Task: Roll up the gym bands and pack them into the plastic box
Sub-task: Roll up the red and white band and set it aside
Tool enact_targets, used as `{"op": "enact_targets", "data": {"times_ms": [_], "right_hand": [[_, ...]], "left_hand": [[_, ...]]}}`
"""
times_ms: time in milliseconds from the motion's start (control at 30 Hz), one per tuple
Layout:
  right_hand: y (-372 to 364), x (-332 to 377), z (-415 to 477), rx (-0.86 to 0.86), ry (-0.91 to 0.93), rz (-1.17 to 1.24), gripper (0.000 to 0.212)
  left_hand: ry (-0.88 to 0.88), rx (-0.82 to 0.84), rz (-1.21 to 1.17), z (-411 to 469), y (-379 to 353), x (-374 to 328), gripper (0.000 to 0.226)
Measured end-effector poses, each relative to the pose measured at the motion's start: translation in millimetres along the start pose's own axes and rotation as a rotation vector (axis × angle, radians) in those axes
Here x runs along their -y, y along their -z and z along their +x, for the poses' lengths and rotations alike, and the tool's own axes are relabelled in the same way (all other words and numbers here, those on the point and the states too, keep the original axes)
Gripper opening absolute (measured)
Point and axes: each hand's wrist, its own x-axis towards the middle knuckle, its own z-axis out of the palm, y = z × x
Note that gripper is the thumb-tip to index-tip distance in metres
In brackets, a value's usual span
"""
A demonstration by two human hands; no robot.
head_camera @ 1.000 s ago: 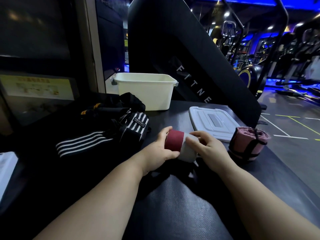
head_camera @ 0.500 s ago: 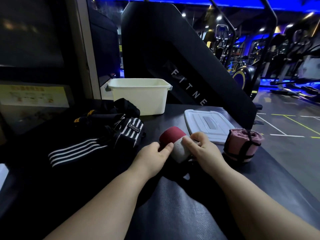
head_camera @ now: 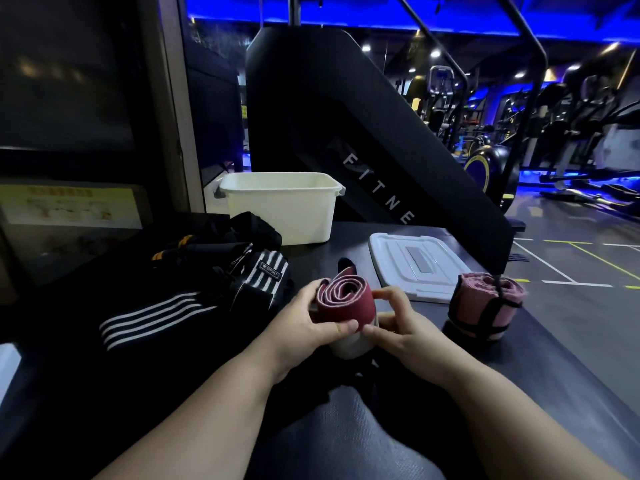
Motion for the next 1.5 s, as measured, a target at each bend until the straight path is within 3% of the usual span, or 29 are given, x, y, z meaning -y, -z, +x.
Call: {"op": "enact_targets", "data": {"times_ms": [300,467,533,667,800,967,1067,1500], "right_hand": [[4.7,-2.6,-3.2,0.096,0.024,0.006,0.037],[4.2,-4.9,-1.9,-0.029,0.082,-0.098,0.044],[5.3,-6.3,-2.1,-0.024,0.059,0.024,0.047],[6.8,-3.3,-0.6,-0.068,-0.025,0.312,0.018],[2.1,-0.9,4.1,-0.271,-0.017,0.276,0.002],[1.9,-0.8,4.6,-0.253,0.121,0.173,0.049],[1.2,-0.6,4.6,-0.180,0.131,0.163,0.060],[14.7,-0.5,1.7,-0.403,0.096,-0.175,0.007]], "left_hand": [[-0.020,0.109,-0.018,-5.3,0.1,-7.8,0.080],[0.008,0.103,-0.016,-2.6,3.2,-9.0,0.096],[0.008,0.120,-0.026,-3.3,2.1,-8.9,0.099],[-0.037,0.172,0.006,-6.0,-1.3,-10.0,0.095],[-0.035,0.181,0.001,-6.0,-1.4,-10.8,0.094],[-0.034,0.200,0.024,-7.5,-3.9,-12.9,0.094],[-0.025,0.217,0.023,-8.8,-3.7,-13.2,0.094],[-0.028,0.209,0.019,-11.6,-3.2,-14.3,0.095]]}}
